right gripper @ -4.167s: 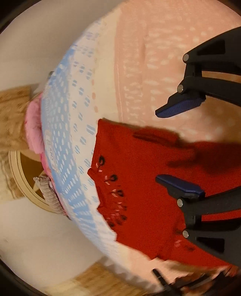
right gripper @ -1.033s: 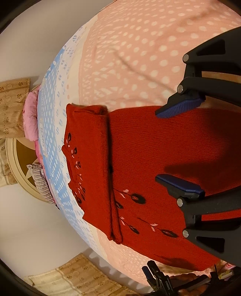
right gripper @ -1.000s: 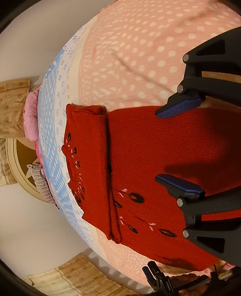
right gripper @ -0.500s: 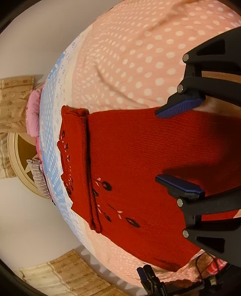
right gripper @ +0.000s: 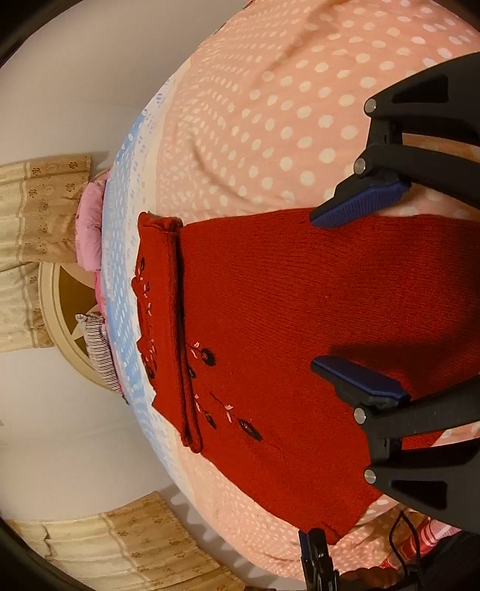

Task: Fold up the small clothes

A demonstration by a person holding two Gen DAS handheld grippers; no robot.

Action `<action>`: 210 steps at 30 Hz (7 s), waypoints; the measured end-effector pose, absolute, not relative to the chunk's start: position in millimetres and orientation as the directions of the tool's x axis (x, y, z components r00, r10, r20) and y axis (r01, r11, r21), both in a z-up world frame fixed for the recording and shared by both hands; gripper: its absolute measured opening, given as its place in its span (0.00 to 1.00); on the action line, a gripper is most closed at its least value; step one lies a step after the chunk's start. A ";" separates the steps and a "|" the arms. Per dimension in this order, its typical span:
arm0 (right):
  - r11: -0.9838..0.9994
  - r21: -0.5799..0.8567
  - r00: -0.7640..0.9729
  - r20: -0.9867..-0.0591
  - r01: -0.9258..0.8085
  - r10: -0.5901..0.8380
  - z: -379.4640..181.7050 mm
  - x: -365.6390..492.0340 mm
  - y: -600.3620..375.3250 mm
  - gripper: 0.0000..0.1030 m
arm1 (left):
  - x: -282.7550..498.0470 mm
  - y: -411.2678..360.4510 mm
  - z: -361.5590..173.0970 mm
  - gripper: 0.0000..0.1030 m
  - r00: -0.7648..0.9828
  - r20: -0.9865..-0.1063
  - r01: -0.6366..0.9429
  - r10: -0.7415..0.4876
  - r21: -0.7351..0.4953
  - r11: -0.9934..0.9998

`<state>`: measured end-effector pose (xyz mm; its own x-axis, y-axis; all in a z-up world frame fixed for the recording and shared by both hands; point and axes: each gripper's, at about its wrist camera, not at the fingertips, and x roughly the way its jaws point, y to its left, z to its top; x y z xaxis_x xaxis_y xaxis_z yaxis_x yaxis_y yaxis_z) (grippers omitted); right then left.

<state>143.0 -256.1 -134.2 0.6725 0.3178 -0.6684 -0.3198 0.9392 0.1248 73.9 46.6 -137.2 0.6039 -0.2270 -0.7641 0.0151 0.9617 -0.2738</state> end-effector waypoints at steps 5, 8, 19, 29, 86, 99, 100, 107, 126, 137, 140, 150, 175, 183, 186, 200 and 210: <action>0.941 0.117 0.684 -0.659 -0.316 0.312 -135.7 136.5 -258.6 0.71 | 69.2 40.6 -138.2 0.70 0.602 -0.776 0.010 -0.188 -0.228 0.974; 0.946 0.133 0.676 -0.671 -0.295 0.305 -137.3 136.3 -265.3 0.74 | 66.5 39.6 -137.8 0.47 0.608 -0.782 -0.010 -0.135 -0.178 0.984; 0.923 0.273 0.606 -0.697 -0.271 0.384 -134.3 113.1 -296.6 0.74 | 62.5 56.5 -126.4 0.09 0.619 -0.752 0.008 -0.225 -0.281 0.960; 0.903 0.326 0.531 -0.731 -0.281 0.429 -141.9 94.9 -299.6 0.10 | 62.9 61.8 -122.1 0.09 0.638 -0.730 0.022 -0.247 -0.303 0.953; 0.813 0.473 0.743 -0.396 -0.338 0.539 31.5 254.3 -307.9 0.06 | 218.9 106.9 -2.4 0.08 0.807 -0.535 0.079 -0.250 -0.322 0.943; 0.838 0.472 0.737 -0.458 -0.273 0.498 15.8 345.0 -291.7 0.06 | 303.4 110.1 -12.1 0.08 0.790 -0.580 0.042 -0.200 -0.273 0.961; 0.841 0.471 0.734 -0.466 -0.268 0.494 13.2 352.7 -290.3 0.06 | 312.8 110.9 -15.8 0.08 0.784 -0.589 0.040 -0.195 -0.266 0.963; 0.877 0.438 0.712 -0.551 -0.198 0.436 -23.1 408.7 -281.3 0.06 | 356.4 99.6 -43.9 0.08 0.759 -0.636 0.036 -0.138 -0.170 0.985; 0.929 0.255 0.576 -0.731 -0.268 0.367 -95.5 436.9 -221.4 0.71 | 335.8 124.6 -100.4 0.84 0.725 -0.687 -0.031 -0.043 -0.095 0.995; 0.944 0.083 0.629 -0.726 -0.320 0.277 -76.5 494.9 -145.2 0.71 | 340.1 130.8 -106.2 0.86 0.726 -0.687 -0.103 0.001 -0.109 0.989; 0.938 0.131 0.656 -0.684 -0.321 0.320 -68.3 481.8 -158.5 0.71 | 331.5 132.0 -105.0 0.91 0.742 -0.670 -0.095 0.020 -0.076 0.993; 0.962 0.184 0.709 -0.650 -0.204 0.275 -79.9 427.8 -235.4 0.71 | 335.4 124.1 -97.6 0.91 0.755 -0.655 -0.091 0.024 -0.068 0.994; 0.979 0.016 0.650 -0.745 -0.203 0.147 -109.1 357.9 -219.3 0.71 | 335.1 132.9 -132.0 1.00 0.688 -0.723 -0.166 0.055 -0.083 0.983; 0.923 0.046 0.650 -0.697 -0.382 0.303 -91.0 363.0 -136.2 0.71 | 335.1 133.5 -134.1 1.00 0.685 -0.726 -0.171 0.061 -0.079 0.982; 0.922 0.071 0.597 -0.742 -0.382 0.305 -116.0 372.3 -115.9 0.71 | 335.2 133.9 -134.4 1.00 0.683 -0.728 -0.171 0.051 -0.092 0.981; 0.928 -0.027 0.624 -0.747 -0.370 0.228 -139.0 344.1 -103.3 0.71 | 335.8 140.8 -138.1 1.00 0.677 -0.736 -0.166 0.008 -0.143 0.976; 0.928 -0.072 0.659 -0.724 -0.366 0.204 -133.1 330.9 -99.6 0.72 | 335.7 143.7 -139.7 1.00 0.677 -0.736 -0.169 -0.011 -0.170 0.971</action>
